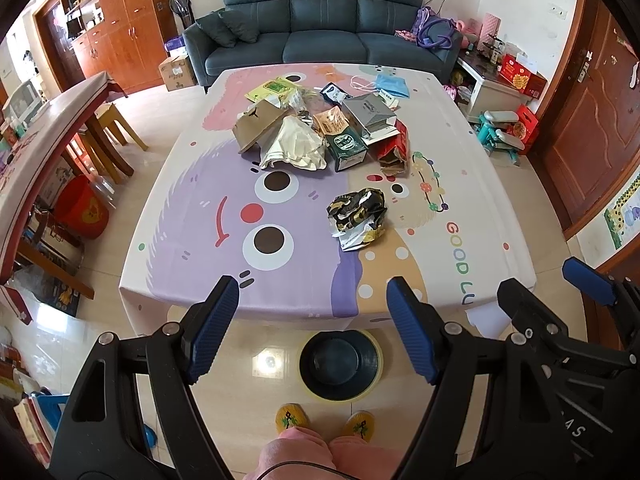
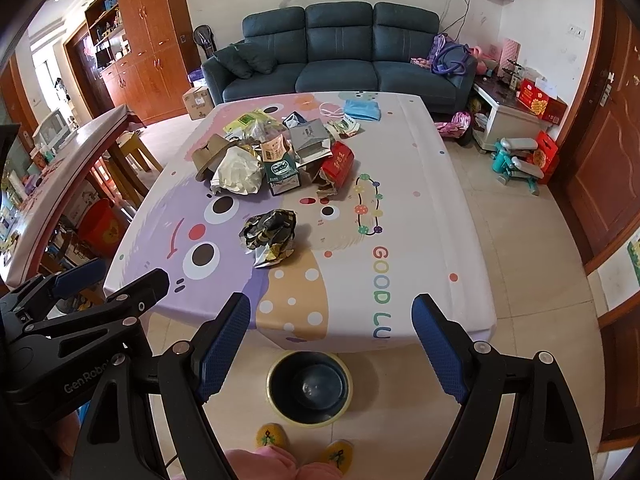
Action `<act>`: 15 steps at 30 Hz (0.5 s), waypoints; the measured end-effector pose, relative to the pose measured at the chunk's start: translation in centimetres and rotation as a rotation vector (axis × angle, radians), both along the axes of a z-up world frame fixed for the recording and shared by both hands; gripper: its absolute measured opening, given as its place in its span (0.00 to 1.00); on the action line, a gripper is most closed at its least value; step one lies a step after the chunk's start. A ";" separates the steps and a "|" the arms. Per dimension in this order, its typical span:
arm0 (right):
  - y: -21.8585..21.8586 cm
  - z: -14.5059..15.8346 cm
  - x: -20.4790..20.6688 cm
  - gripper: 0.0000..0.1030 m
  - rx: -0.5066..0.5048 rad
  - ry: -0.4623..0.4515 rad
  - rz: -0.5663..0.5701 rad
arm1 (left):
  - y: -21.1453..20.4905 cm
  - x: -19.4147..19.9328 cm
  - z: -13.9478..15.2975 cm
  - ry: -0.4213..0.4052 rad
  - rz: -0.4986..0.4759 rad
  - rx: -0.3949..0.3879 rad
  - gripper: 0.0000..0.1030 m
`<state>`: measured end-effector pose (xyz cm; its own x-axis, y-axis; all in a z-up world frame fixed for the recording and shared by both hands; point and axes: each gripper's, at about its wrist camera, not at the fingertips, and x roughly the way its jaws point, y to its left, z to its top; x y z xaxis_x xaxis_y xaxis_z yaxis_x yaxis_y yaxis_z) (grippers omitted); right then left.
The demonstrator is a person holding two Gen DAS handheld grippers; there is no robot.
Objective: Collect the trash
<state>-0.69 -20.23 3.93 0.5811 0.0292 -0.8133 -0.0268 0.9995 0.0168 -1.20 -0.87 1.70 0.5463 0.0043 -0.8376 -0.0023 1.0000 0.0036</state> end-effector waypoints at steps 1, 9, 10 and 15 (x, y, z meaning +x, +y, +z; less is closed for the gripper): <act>-0.1 -0.1 0.0 0.82 0.002 0.001 0.002 | -0.1 -0.1 0.0 0.003 0.001 0.001 0.72; -0.7 -0.5 -0.2 0.82 0.022 0.004 0.011 | -0.6 -0.4 -0.2 0.011 0.015 0.001 0.72; -0.8 -0.5 -0.2 0.82 0.023 0.004 0.013 | -0.7 -0.5 -0.2 0.010 0.017 0.001 0.72; -1.3 -0.5 -0.3 0.82 0.033 -0.004 0.023 | -1.1 -0.9 0.1 0.004 0.026 0.006 0.72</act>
